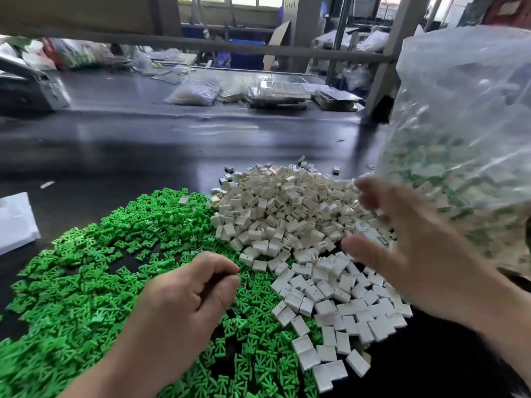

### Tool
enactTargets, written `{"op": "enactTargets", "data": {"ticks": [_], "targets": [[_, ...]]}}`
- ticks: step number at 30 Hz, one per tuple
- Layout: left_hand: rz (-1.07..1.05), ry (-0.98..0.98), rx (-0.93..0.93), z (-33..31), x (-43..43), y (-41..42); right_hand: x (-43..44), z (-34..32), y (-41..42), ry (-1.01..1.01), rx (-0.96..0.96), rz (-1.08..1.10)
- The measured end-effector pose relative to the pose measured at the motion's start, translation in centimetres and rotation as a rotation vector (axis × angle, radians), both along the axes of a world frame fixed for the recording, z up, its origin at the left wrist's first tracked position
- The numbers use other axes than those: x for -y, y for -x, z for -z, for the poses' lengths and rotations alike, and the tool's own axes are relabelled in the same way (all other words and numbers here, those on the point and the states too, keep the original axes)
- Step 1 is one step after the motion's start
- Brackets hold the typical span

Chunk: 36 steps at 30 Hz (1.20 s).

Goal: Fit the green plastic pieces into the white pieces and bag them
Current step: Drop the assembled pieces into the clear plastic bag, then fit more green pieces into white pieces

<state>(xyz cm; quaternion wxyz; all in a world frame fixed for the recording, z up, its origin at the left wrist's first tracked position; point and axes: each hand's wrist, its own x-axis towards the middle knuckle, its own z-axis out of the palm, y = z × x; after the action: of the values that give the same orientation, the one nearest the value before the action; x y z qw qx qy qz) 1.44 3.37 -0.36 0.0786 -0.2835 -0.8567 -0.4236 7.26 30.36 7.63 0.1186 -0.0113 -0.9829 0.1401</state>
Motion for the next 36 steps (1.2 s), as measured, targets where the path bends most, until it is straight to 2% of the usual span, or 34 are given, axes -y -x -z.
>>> {"op": "enactTargets", "data": {"ticks": [1, 2, 4, 6, 7, 11, 15, 19, 23, 26, 29, 32, 36], "targets": [[-0.026, 0.023, -0.018, 0.1, 0.2, 0.1, 0.6, 2.1, -1.1, 0.036, 0.232, -0.103], [-0.041, 0.058, -0.039, 0.2, 0.3, 0.2, 0.6, 4.7, -2.1, -0.038, 0.375, -0.175], [-0.049, 0.153, -0.07, 0.4, 0.3, 0.3, 0.1, 7.1, -3.0, -0.163, 0.458, -0.21], [-0.042, 0.235, -0.061, 0.9, 0.2, 0.4, 0.5, 8.1, -2.9, -0.373, 0.362, -0.274], [-0.035, 0.27, -0.042, 1.2, 0.2, 0.4, 1.0, 8.4, -2.7, -0.395, 0.378, -0.271], [-0.093, 0.546, 0.0, 2.1, -0.1, 0.7, 1.9, 9.2, -0.4, -0.253, 0.403, -0.294], [-0.064, 0.67, 0.031, 2.3, 0.0, 0.8, 2.6, 9.9, 2.3, -0.274, 0.241, -0.237], [-0.022, 0.692, 0.031, 2.4, -0.1, 0.9, 3.6, 9.4, 4.3, -0.253, 0.168, -0.19], [-0.024, 0.589, -0.02, 2.3, -0.2, 1.1, 4.5, 9.0, 7.1, -0.207, 0.178, -0.148], [-0.202, 0.597, -0.093, 2.3, 0.4, 1.7, 4.9, 8.7, 9.2, -0.219, 0.32, -0.102], [-0.338, 0.721, 0.039, 2.1, 1.2, 2.5, 5.5, 8.9, 9.6, -0.214, 0.365, -0.078], [-0.291, 0.787, 0.077, 2.5, 1.0, 2.6, 6.2, 9.2, 9.0, -0.221, 0.265, -0.077], [-0.215, 0.735, -0.077, 2.4, 0.2, 2.7, 6.6, 9.0, 8.4, -0.203, 0.087, -0.11]]}}
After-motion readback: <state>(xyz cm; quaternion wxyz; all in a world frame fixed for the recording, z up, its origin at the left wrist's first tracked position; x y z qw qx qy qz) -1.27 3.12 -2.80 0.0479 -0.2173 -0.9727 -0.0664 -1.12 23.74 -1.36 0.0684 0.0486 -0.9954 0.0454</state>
